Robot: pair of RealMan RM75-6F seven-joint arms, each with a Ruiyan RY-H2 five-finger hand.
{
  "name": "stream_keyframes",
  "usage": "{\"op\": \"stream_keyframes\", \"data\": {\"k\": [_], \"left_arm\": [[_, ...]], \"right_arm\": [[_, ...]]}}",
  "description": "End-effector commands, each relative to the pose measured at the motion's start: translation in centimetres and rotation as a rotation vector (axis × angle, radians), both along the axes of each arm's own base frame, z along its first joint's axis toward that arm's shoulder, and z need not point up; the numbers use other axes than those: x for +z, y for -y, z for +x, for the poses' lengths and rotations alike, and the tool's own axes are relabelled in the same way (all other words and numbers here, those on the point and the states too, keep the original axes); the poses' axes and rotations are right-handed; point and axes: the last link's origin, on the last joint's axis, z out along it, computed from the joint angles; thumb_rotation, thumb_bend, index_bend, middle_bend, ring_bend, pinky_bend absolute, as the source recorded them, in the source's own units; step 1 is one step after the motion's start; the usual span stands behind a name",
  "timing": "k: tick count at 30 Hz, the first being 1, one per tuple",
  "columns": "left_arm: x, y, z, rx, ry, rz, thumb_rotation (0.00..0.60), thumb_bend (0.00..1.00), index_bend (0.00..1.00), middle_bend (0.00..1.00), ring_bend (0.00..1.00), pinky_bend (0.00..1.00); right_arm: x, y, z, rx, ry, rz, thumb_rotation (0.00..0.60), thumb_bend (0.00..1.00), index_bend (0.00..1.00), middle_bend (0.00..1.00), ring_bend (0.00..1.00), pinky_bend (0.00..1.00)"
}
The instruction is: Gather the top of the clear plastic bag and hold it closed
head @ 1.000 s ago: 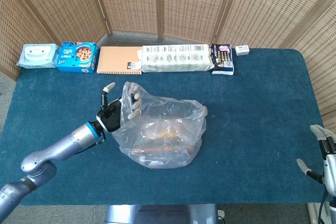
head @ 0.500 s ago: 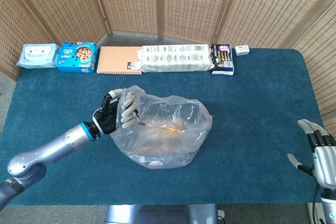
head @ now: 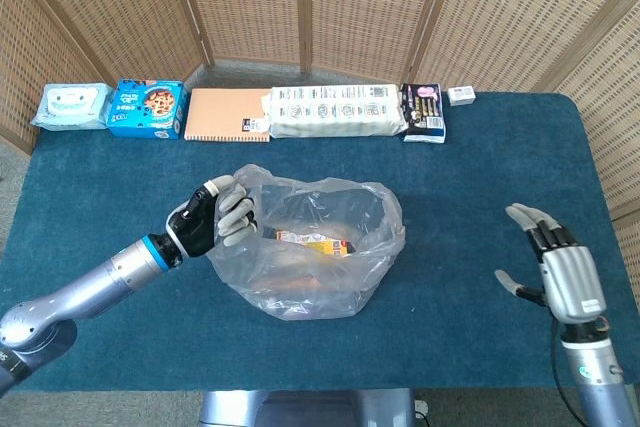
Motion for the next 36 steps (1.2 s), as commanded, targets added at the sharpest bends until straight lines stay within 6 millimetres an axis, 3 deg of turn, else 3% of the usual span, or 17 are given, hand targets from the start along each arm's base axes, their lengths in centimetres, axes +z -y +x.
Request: {"op": "stream_keyframes", "data": {"k": [1, 15, 21, 24, 36], "left_arm": [[0.2, 0.2, 0.1, -0.007, 0.022, 0.000, 0.202, 0.53, 0.77, 0.83, 0.88, 0.82], [0.0, 0.4, 0.5, -0.043, 0.032, 0.003, 0.208, 0.51, 0.77, 0.83, 0.88, 0.75], [-0.2, 0.3, 1.8, -0.058, 0.039, -0.003, 0.208, 0.50, 0.77, 0.83, 0.88, 0.72], [-0.6, 0.3, 2.5, -0.076, 0.014, 0.002, 0.209, 0.50, 0.77, 0.83, 0.82, 0.68], [-3.2, 0.2, 4.1, -0.068, -0.023, 0.009, 0.212, 0.49, 0.77, 0.83, 0.79, 0.64]], "right_arm": [[-0.9, 1.0, 0.5, 0.027, 0.008, 0.010, 0.600, 0.18, 0.15, 0.19, 0.20, 0.27], [-4.9, 3.9, 3.5, 0.103, 0.102, 0.024, 0.600, 0.15, 0.17, 0.19, 0.19, 0.25], [-6.3, 5.1, 5.2, 0.130, 0.155, 0.020, 0.600, 0.15, 0.19, 0.20, 0.19, 0.25], [-6.8, 5.6, 5.6, 0.129, 0.184, 0.020, 0.600, 0.14, 0.20, 0.20, 0.19, 0.25], [-8.5, 5.8, 5.7, 0.106, 0.255, 0.049, 0.600, 0.14, 0.21, 0.21, 0.19, 0.25]]}}
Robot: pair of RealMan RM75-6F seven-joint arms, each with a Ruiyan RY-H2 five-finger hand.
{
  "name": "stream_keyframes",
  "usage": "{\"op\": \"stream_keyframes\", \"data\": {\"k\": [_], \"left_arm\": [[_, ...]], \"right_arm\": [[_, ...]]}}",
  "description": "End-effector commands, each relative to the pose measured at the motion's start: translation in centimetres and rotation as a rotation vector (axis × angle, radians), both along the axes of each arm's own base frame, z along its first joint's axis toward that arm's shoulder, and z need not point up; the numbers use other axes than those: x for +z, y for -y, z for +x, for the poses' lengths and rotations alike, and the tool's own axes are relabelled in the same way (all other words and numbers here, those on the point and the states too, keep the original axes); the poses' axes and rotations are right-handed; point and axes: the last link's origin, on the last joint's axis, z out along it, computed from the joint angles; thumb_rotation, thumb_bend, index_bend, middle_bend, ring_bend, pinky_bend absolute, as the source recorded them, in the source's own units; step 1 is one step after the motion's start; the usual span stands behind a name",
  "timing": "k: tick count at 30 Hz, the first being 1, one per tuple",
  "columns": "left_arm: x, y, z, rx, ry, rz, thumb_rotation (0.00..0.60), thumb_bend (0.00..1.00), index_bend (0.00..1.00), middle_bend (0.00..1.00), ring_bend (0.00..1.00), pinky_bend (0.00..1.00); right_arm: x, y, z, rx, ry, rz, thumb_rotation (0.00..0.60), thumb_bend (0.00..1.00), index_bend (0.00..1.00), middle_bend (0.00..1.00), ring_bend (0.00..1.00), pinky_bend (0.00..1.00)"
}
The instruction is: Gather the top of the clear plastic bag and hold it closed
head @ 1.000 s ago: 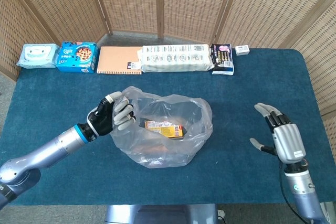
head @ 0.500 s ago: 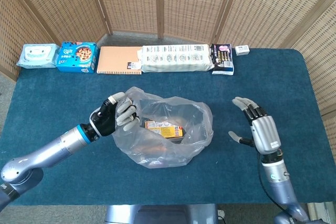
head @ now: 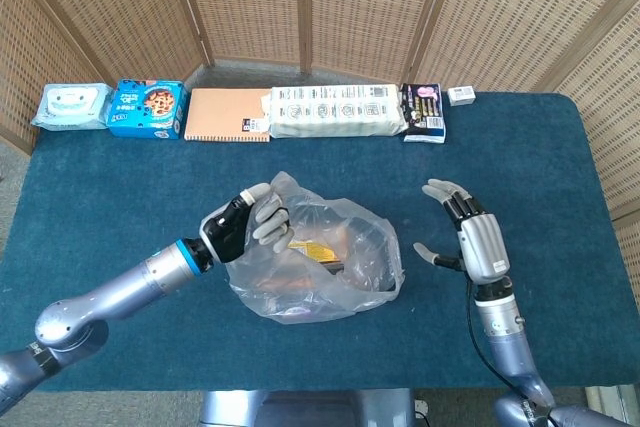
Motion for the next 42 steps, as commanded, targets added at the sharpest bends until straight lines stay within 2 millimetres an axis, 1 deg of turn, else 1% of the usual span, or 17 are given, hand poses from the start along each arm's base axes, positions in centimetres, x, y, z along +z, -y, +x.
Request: {"op": "stream_keyframes", "data": {"k": [1, 6, 10, 14, 18, 21, 24, 30, 34, 37, 42], "left_arm": [[-0.1, 0.0, 0.3, 0.004, 0.018, -0.005, 0.211, 0.49, 0.77, 0.83, 0.79, 0.64], [0.6, 0.0, -0.3, 0.000, 0.025, 0.006, 0.211, 0.49, 0.77, 0.83, 0.79, 0.64], [1.1, -0.4, -1.1, 0.016, 0.017, 0.022, 0.210, 0.49, 0.77, 0.83, 0.79, 0.64], [1.0, -0.8, -1.5, 0.035, 0.016, 0.026, 0.211, 0.49, 0.77, 0.83, 0.79, 0.64], [0.9, -1.1, -1.7, 0.051, 0.022, 0.027, 0.211, 0.49, 0.77, 0.83, 0.79, 0.64], [0.8, -1.3, -1.5, 0.052, 0.029, 0.028, 0.209, 0.49, 0.77, 0.83, 0.79, 0.64], [0.8, -1.5, -1.3, 0.050, 0.032, 0.031, 0.211, 0.49, 0.77, 0.83, 0.79, 0.64], [0.6, -1.7, -1.1, 0.052, 0.032, 0.030, 0.211, 0.49, 0.77, 0.83, 0.79, 0.64], [0.5, -1.9, -1.1, 0.056, 0.035, 0.029, 0.207, 0.49, 0.77, 0.83, 0.79, 0.64], [0.5, -1.9, -0.9, 0.058, 0.040, 0.026, 0.208, 0.49, 0.77, 0.83, 0.79, 0.64], [0.4, -2.0, -0.7, 0.055, 0.038, 0.026, 0.208, 0.49, 0.77, 0.83, 0.79, 0.64]], "right_arm": [[-0.1, 0.0, -0.4, -0.007, -0.012, 0.002, 0.600, 0.14, 0.21, 0.21, 0.19, 0.25], [0.2, 0.0, -1.7, -0.035, -0.042, 0.000, 0.600, 0.14, 0.21, 0.21, 0.19, 0.25], [0.9, -0.3, -2.9, -0.052, -0.072, -0.014, 0.600, 0.14, 0.21, 0.21, 0.19, 0.24], [1.8, -0.7, -3.5, -0.063, -0.105, -0.022, 0.600, 0.14, 0.21, 0.21, 0.19, 0.23], [2.5, -1.5, -3.8, -0.067, -0.138, -0.015, 0.600, 0.14, 0.21, 0.21, 0.18, 0.23], [2.7, -2.2, -3.5, -0.057, -0.132, 0.004, 0.600, 0.15, 0.21, 0.20, 0.18, 0.22], [2.4, -2.6, -3.1, -0.036, -0.137, 0.026, 0.600, 0.15, 0.21, 0.20, 0.18, 0.22], [1.3, -3.3, -1.5, 0.013, -0.093, 0.068, 0.600, 0.14, 0.21, 0.20, 0.17, 0.21], [0.6, -3.2, -0.7, 0.036, -0.086, 0.071, 0.600, 0.13, 0.21, 0.20, 0.17, 0.21], [-0.8, -2.7, -0.2, 0.047, -0.082, 0.092, 0.600, 0.13, 0.21, 0.20, 0.17, 0.21], [-2.1, -2.5, 0.6, 0.064, -0.044, 0.099, 0.600, 0.13, 0.21, 0.20, 0.17, 0.20]]}}
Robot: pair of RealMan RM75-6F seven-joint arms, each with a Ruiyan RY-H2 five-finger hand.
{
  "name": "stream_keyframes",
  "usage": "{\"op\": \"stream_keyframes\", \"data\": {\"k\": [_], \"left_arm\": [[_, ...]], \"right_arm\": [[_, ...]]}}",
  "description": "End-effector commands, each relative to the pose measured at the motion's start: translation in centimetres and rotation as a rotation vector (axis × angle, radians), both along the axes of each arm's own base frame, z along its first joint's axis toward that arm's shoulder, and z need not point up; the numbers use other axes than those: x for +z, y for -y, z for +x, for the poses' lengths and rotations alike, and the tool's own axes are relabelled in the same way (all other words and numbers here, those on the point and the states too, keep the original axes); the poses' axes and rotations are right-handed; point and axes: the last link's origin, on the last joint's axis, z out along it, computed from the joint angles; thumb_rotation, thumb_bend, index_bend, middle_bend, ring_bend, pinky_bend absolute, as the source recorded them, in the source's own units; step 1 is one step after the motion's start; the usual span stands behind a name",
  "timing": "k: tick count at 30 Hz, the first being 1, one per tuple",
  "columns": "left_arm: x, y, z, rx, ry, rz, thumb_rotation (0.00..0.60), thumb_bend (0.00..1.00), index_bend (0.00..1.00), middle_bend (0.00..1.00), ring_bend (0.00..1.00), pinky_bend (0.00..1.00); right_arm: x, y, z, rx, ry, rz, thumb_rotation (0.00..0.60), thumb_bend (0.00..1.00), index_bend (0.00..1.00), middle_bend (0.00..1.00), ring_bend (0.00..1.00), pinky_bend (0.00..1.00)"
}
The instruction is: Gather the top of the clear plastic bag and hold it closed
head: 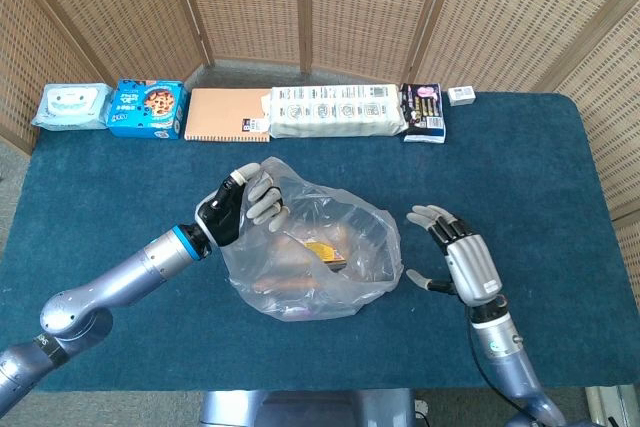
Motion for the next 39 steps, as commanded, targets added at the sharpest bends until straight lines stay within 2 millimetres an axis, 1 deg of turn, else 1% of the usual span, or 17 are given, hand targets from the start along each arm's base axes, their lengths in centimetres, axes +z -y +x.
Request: {"op": "stream_keyframes", "data": {"k": [1, 4, 10, 14, 19, 21, 23, 30, 35, 39], "left_arm": [[-0.1, -0.1, 0.1, -0.001, -0.002, 0.000, 0.207, 0.49, 0.77, 0.83, 0.79, 0.64], [-0.4, -0.1, 0.3, -0.003, -0.006, -0.006, 0.211, 0.49, 0.77, 0.83, 0.79, 0.64], [-0.7, -0.2, 0.6, -0.004, -0.007, -0.007, 0.210, 0.49, 0.77, 0.83, 0.79, 0.64], [-0.8, -0.4, 0.9, -0.005, -0.002, -0.006, 0.209, 0.49, 0.77, 0.83, 0.79, 0.64], [-0.7, -0.5, 1.3, -0.012, 0.005, -0.004, 0.212, 0.49, 0.77, 0.83, 0.79, 0.64], [-0.8, -0.5, 1.3, -0.012, 0.002, -0.004, 0.210, 0.48, 0.77, 0.83, 0.79, 0.64], [-0.9, -0.6, 1.2, -0.010, -0.001, -0.005, 0.208, 0.48, 0.77, 0.83, 0.79, 0.64], [-1.2, -0.5, 1.3, -0.014, -0.012, -0.010, 0.210, 0.48, 0.77, 0.83, 0.79, 0.64], [-0.9, -0.4, 1.0, -0.020, -0.024, -0.003, 0.207, 0.48, 0.77, 0.83, 0.79, 0.64], [-0.6, -0.5, 0.4, -0.018, -0.042, 0.012, 0.199, 0.48, 0.77, 0.83, 0.79, 0.64]], "right_arm": [[-1.0, 0.3, 0.8, 0.020, 0.028, 0.003, 0.600, 0.13, 0.22, 0.20, 0.17, 0.20], [-1.8, 0.8, 2.1, 0.040, 0.071, -0.009, 0.600, 0.13, 0.23, 0.21, 0.17, 0.20], [-2.1, 1.3, 3.8, 0.050, 0.155, -0.023, 0.600, 0.12, 0.28, 0.23, 0.18, 0.20], [-2.4, 1.5, 5.0, 0.039, 0.244, 0.018, 0.600, 0.11, 0.32, 0.25, 0.18, 0.20], [-3.0, 1.7, 5.6, 0.057, 0.214, 0.032, 0.600, 0.11, 0.37, 0.26, 0.19, 0.20], [-3.2, 1.7, 5.9, 0.056, 0.252, 0.031, 0.600, 0.12, 0.40, 0.28, 0.20, 0.20], [-3.5, 1.7, 6.2, 0.048, 0.294, 0.026, 0.600, 0.12, 0.46, 0.31, 0.22, 0.20], [-4.1, 2.5, 7.2, 0.035, 0.388, -0.039, 0.600, 0.15, 0.63, 0.39, 0.27, 0.20], [-3.7, 2.9, 7.5, 0.021, 0.437, -0.066, 0.600, 0.17, 0.74, 0.43, 0.30, 0.19], [-3.1, 3.0, 7.4, 0.021, 0.460, -0.080, 0.600, 0.18, 0.81, 0.46, 0.32, 0.19]]}}
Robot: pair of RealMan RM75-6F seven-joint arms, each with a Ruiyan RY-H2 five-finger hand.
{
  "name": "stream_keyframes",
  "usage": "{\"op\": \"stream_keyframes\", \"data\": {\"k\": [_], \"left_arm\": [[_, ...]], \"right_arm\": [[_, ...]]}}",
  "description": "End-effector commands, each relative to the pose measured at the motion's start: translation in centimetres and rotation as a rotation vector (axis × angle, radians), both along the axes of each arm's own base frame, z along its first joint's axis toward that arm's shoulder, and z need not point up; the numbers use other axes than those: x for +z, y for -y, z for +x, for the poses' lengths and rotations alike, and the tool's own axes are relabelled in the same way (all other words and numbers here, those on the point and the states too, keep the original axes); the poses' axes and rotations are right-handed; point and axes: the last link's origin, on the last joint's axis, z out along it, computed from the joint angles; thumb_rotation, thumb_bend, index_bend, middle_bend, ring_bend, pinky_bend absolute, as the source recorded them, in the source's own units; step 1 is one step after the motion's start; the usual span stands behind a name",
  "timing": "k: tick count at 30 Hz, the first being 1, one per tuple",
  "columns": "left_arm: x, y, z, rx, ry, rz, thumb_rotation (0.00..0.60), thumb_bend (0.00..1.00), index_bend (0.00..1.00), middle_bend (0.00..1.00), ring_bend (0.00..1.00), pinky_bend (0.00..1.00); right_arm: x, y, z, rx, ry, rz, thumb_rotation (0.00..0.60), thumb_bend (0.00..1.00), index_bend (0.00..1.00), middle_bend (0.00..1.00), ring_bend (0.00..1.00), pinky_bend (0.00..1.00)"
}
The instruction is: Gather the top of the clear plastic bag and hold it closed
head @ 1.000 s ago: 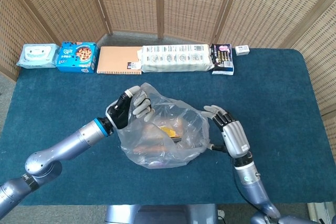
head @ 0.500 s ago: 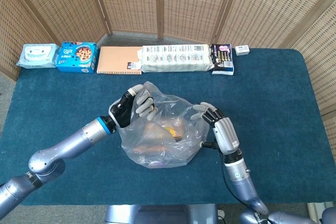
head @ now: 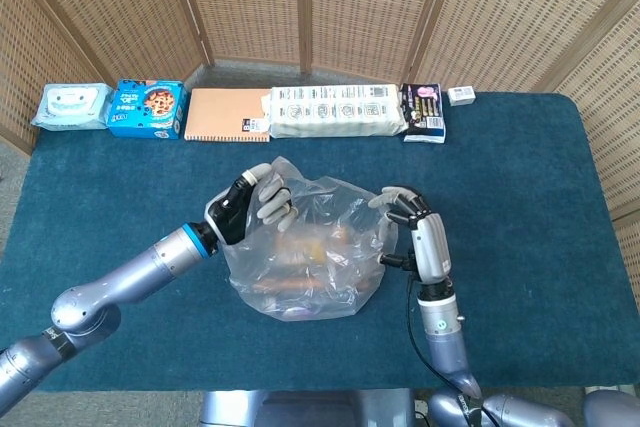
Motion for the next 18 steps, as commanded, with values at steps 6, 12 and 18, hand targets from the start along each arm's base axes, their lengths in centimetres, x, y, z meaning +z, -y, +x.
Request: {"op": "stream_keyframes", "data": {"k": [6, 12, 18], "left_arm": [[0.6, -0.3, -1.5, 0.023, -0.036, 0.032, 0.200, 0.48, 0.77, 0.83, 0.78, 0.62], [0.5, 0.0, -2.1, 0.022, -0.027, 0.028, 0.204, 0.48, 0.77, 0.83, 0.78, 0.61], [0.3, 0.3, -2.7, 0.020, -0.035, 0.024, 0.202, 0.47, 0.77, 0.83, 0.77, 0.61]], "right_arm": [[2.0, -0.1, 0.0, 0.013, 0.088, -0.024, 0.600, 0.18, 0.83, 0.46, 0.32, 0.19], [3.4, -0.3, 0.6, 0.021, 0.208, -0.008, 0.600, 0.17, 0.80, 0.46, 0.32, 0.19], [4.1, -0.2, 1.1, 0.030, 0.266, -0.016, 0.600, 0.16, 0.78, 0.46, 0.32, 0.19]]}}
